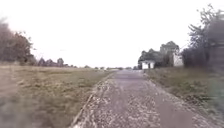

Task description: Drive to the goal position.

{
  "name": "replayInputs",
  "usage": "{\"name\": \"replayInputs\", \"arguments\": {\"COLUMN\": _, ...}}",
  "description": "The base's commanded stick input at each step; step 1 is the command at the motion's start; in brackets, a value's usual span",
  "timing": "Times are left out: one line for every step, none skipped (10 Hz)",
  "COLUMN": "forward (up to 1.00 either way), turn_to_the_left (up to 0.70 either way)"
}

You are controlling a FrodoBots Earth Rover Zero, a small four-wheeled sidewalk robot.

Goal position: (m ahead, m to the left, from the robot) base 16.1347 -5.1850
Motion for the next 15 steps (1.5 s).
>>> {"name": "replayInputs", "arguments": {"forward": 1.00, "turn_to_the_left": 0.00}}
{"name": "replayInputs", "arguments": {"forward": 1.00, "turn_to_the_left": 0.00}}
{"name": "replayInputs", "arguments": {"forward": 1.00, "turn_to_the_left": 0.00}}
{"name": "replayInputs", "arguments": {"forward": 1.00, "turn_to_the_left": 0.00}}
{"name": "replayInputs", "arguments": {"forward": 1.00, "turn_to_the_left": 0.00}}
{"name": "replayInputs", "arguments": {"forward": 1.00, "turn_to_the_left": 0.00}}
{"name": "replayInputs", "arguments": {"forward": 1.00, "turn_to_the_left": 0.00}}
{"name": "replayInputs", "arguments": {"forward": 1.00, "turn_to_the_left": -0.23}}
{"name": "replayInputs", "arguments": {"forward": 1.00, "turn_to_the_left": -0.28}}
{"name": "replayInputs", "arguments": {"forward": 1.00, "turn_to_the_left": -0.31}}
{"name": "replayInputs", "arguments": {"forward": 1.00, "turn_to_the_left": -0.31}}
{"name": "replayInputs", "arguments": {"forward": 1.00, "turn_to_the_left": -0.30}}
{"name": "replayInputs", "arguments": {"forward": 1.00, "turn_to_the_left": -0.25}}
{"name": "replayInputs", "arguments": {"forward": 1.00, "turn_to_the_left": -0.20}}
{"name": "replayInputs", "arguments": {"forward": 1.00, "turn_to_the_left": 0.00}}
